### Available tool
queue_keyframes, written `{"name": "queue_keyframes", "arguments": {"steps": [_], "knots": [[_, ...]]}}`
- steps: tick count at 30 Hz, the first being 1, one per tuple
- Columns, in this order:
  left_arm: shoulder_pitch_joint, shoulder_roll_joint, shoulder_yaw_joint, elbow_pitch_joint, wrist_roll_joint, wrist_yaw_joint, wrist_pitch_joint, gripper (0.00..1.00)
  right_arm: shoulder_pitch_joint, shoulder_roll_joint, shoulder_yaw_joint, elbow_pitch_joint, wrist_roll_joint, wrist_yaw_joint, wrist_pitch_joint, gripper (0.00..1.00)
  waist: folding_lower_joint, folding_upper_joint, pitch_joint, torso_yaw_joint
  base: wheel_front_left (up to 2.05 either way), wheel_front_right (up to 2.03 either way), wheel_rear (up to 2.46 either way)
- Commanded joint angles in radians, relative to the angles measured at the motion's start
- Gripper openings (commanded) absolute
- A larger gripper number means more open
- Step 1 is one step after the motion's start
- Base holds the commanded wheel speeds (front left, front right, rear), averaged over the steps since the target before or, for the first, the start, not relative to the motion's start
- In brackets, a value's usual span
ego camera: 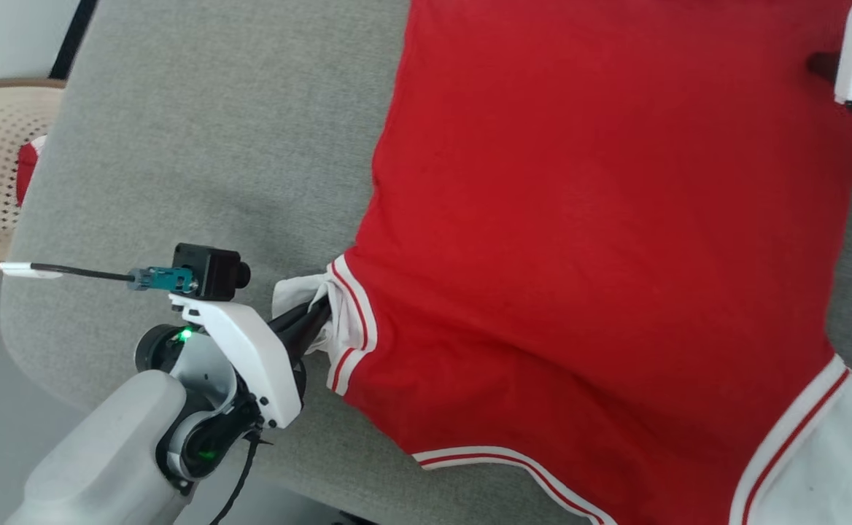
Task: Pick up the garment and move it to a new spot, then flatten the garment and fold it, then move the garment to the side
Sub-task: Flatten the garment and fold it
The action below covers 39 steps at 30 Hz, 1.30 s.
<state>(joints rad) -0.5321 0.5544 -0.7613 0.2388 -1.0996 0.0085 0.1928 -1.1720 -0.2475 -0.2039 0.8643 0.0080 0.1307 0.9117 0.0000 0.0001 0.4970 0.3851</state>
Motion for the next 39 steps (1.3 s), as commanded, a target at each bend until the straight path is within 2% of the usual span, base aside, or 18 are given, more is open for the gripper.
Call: {"name": "queue_keyframes", "arguments": {"steps": [1,4,5,6,7,12,16,20,25,26,30,33,39], "knots": [[0.000,-0.004,-0.011,0.029,0.009,0.001,0.007,0.00,0.038,0.006,-0.005,0.054,-0.031,0.000,0.031,1.00,0.0000,-0.0001,0.011,0.014,0.00,0.00,0.00],[-0.009,-0.018,-0.016,0.056,0.007,-0.011,0.003,0.00,0.053,0.000,-0.023,0.129,-0.094,0.000,0.077,1.00,0.0000,-0.0001,0.015,0.023,0.00,0.00,0.00],[-0.012,-0.022,-0.016,0.066,0.005,-0.015,0.004,0.00,0.060,0.002,-0.018,0.151,-0.108,0.000,0.093,0.78,0.0000,-0.0001,0.015,0.024,0.00,0.00,0.00],[-0.016,-0.026,-0.017,0.074,0.004,-0.018,0.004,0.00,0.062,0.004,-0.016,0.163,-0.112,0.000,0.093,0.11,0.0000,-0.0001,0.016,0.024,0.00,0.00,0.00],[-0.019,-0.029,-0.017,0.083,0.003,-0.022,0.002,0.00,0.058,0.001,-0.024,0.170,-0.114,0.000,0.089,0.00,0.0000,-0.0001,0.016,0.023,0.00,0.00,0.00],[-0.025,-0.020,-0.005,0.117,-0.002,-0.034,-0.010,0.00,0.019,0.000,0.015,0.173,-0.104,0.000,0.050,0.00,0.0000,-0.0001,0.001,-0.003,0.00,0.00,0.00],[-0.011,0.001,0.010,0.123,-0.010,-0.034,-0.021,0.00,0.009,0.012,0.103,0.154,-0.037,0.000,0.015,0.00,0.0000,-0.0001,-0.026,-0.043,0.00,0.00,0.00],[0.012,0.038,0.027,0.114,-0.018,-0.022,-0.028,0.00,0.043,0.011,0.215,0.108,0.078,0.000,0.010,0.00,0.0000,-0.0001,-0.056,-0.091,0.00,0.00,0.00],[0.046,0.081,0.045,0.080,-0.029,-0.004,-0.034,0.00,0.140,-0.035,0.354,-0.042,0.253,0.000,0.044,0.00,0.0000,-0.0001,-0.092,-0.147,0.00,0.00,0.00],[0.046,0.081,0.045,0.080,-0.029,-0.004,-0.034,0.00,0.140,-0.035,0.354,-0.042,0.253,0.000,0.044,0.00,0.0000,-0.0001,-0.092,-0.147,0.00,0.00,0.00],[0.074,0.113,0.058,0.040,-0.041,0.019,-0.030,0.00,0.256,-0.089,0.427,-0.234,0.384,0.000,0.102,0.00,0.0000,-0.0001,-0.117,-0.189,0.00,0.00,0.00],[0.094,0.139,0.069,0.011,-0.054,0.039,-0.026,0.00,0.355,-0.136,0.445,-0.401,0.453,0.000,0.153,0.00,0.0000,-0.0001,-0.133,-0.215,0.00,0.00,0.00],[0.119,0.171,0.081,-0.042,-0.060,0.073,-0.012,0.00,0.590,-0.164,0.369,-0.715,0.522,0.000,0.278,0.00,0.0000,-0.0001,-0.151,-0.249,0.00,0.00,0.00]]}}
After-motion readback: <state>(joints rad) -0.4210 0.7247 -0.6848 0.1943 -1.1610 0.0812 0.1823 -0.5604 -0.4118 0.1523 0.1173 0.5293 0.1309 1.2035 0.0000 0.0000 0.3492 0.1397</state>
